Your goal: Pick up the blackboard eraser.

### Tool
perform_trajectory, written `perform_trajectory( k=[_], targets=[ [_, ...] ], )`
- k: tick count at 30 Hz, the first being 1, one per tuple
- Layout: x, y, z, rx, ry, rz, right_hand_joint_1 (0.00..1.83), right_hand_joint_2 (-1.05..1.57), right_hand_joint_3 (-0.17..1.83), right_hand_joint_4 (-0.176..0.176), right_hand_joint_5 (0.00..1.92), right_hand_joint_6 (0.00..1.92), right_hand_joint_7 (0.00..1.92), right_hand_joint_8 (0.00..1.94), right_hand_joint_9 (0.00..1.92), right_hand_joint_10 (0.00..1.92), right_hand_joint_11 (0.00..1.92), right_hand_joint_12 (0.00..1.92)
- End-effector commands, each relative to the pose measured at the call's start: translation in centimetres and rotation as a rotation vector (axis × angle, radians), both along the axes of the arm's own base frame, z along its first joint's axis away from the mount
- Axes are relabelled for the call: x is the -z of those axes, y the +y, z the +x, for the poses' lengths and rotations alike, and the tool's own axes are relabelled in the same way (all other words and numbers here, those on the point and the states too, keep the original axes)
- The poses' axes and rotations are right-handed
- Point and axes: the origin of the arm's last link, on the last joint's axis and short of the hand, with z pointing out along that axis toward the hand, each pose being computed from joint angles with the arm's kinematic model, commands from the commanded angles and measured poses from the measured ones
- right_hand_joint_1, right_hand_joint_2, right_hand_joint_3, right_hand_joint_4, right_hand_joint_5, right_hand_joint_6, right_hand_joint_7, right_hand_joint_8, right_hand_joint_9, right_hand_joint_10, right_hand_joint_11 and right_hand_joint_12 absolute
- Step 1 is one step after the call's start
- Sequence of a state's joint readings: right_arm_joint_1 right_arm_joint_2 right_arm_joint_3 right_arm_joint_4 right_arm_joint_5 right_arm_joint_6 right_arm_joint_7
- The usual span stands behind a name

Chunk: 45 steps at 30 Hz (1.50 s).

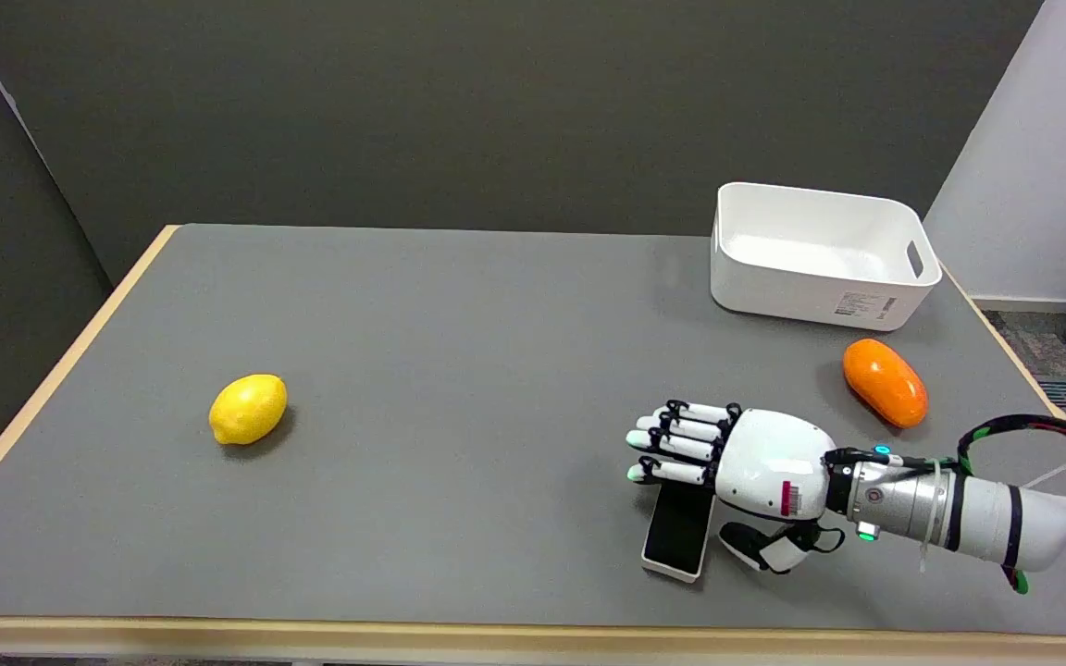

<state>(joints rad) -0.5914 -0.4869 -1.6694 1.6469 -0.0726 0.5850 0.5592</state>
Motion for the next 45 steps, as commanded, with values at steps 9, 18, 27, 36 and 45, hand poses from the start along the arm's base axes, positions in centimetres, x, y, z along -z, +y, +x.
perform_trajectory(
  k=[9, 18, 27, 36, 45],
  targets=[
    [2.9, 1.0, -1.4, -0.005, -0.058, 0.031, 0.94, 0.71, 0.99, 0.06, 0.24, 0.76, 0.07, 0.23, 0.0, 0.31, 0.0, 0.63],
    [3.5, 0.5, -1.5, -0.015, -0.079, 0.028, 0.9, 0.82, 0.97, 0.06, 0.33, 1.18, 0.38, 0.64, 0.22, 0.6, 0.01, 0.87],
    [3.7, -0.2, -1.2, -0.038, -0.094, 0.011, 1.12, 1.23, 0.19, -0.049, 0.52, 1.61, 0.75, 1.48, 0.62, 1.16, 0.27, 1.37],
    [3.0, -2.9, 1.8, -0.194, -0.077, -0.032, 1.17, 1.09, 0.39, -0.125, 0.59, 1.47, 0.81, 1.53, 0.72, 1.32, 0.42, 1.7],
    [0.2, -8.1, 11.6, -0.597, -0.044, -0.192, 1.18, 1.12, 0.3, -0.141, 0.6, 1.43, 0.84, 1.49, 0.79, 1.24, 0.58, 1.63]
  ],
)
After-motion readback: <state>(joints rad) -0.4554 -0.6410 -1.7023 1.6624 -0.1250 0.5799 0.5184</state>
